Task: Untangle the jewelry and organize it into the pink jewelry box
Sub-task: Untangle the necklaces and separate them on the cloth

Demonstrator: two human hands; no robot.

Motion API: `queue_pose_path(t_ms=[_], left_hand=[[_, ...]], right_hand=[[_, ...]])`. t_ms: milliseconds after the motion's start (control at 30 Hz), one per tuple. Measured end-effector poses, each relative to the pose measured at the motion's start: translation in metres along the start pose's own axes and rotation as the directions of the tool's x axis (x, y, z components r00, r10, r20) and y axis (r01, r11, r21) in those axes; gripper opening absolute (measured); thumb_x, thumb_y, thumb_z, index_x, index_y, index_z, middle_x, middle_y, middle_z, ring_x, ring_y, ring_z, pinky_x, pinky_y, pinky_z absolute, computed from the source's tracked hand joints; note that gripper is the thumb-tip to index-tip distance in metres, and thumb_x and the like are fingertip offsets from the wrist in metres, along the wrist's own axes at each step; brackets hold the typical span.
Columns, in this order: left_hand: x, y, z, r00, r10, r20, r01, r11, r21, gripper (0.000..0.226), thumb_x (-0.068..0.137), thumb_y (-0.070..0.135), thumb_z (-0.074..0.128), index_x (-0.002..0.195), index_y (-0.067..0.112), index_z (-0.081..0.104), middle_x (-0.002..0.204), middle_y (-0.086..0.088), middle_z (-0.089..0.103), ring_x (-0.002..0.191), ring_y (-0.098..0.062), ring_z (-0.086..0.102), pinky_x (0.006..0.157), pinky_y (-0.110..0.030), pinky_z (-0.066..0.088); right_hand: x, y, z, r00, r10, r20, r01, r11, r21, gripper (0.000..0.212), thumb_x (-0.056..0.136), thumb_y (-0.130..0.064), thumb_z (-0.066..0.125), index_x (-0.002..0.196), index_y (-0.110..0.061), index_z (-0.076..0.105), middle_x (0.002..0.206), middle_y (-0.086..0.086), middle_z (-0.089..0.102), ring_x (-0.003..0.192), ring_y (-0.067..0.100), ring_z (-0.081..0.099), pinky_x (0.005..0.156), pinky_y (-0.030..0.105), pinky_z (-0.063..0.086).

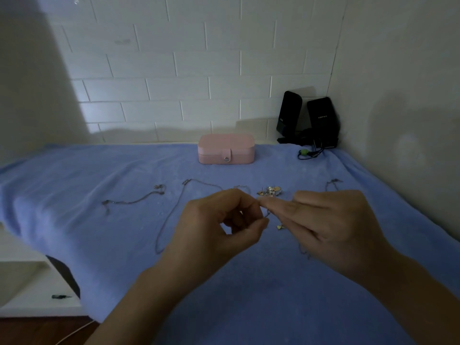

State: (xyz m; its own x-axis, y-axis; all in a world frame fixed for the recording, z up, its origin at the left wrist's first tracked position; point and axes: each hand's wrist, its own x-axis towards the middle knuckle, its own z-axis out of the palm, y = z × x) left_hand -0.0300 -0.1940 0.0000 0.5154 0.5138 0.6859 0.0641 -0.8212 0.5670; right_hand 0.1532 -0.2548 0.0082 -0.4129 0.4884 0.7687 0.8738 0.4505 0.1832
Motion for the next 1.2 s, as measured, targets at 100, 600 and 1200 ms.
queue_pose_path(t_ms=[100, 600, 1200], left_hand=[[0.004, 0.0, -0.008, 0.998, 0.064, 0.018, -0.065, 0.993, 0.102, 0.005, 0.078, 0.026, 0.068, 0.08, 0.021, 0.067, 0.077, 0.012, 0.062, 0.069, -0.005, 0.059, 0.065, -0.01, 0.046], [0.013, 0.001, 0.014, 0.942, -0.245, 0.229, 0.33, 0.546, -0.77, 0.006, 0.082, 0.016, 0.061, 0.087, 0.017, 0.066, 0.075, -0.005, 0.062, 0.061, -0.015, 0.06, 0.061, -0.022, 0.05], [0.017, -0.026, -0.03, 0.85, -0.499, 0.171, 0.292, 0.175, -0.94, 0.021, 0.054, 0.023, 0.084, 0.066, 0.017, 0.068, 0.072, 0.004, 0.061, 0.064, -0.006, 0.063, 0.059, -0.018, 0.053]], right_hand=[[0.002, 0.002, 0.002, 0.999, 0.049, 0.024, -0.052, 0.981, 0.186, 0.021, 0.089, -0.015, 0.057, 0.101, -0.011, 0.074, 0.069, -0.019, 0.03, 0.063, -0.006, 0.026, 0.058, -0.002, 0.024], [0.006, 0.0, -0.003, 0.98, 0.169, -0.101, -0.131, 0.943, 0.306, 0.023, 0.089, -0.021, 0.057, 0.103, -0.008, 0.07, 0.071, -0.015, 0.046, 0.064, -0.007, 0.041, 0.063, 0.003, 0.034], [0.007, 0.024, -0.02, 0.633, 0.482, 0.605, -0.724, 0.094, 0.683, 0.026, 0.073, -0.043, 0.063, 0.068, -0.02, 0.073, 0.045, -0.006, 0.03, 0.04, 0.004, 0.022, 0.039, 0.013, 0.021]])
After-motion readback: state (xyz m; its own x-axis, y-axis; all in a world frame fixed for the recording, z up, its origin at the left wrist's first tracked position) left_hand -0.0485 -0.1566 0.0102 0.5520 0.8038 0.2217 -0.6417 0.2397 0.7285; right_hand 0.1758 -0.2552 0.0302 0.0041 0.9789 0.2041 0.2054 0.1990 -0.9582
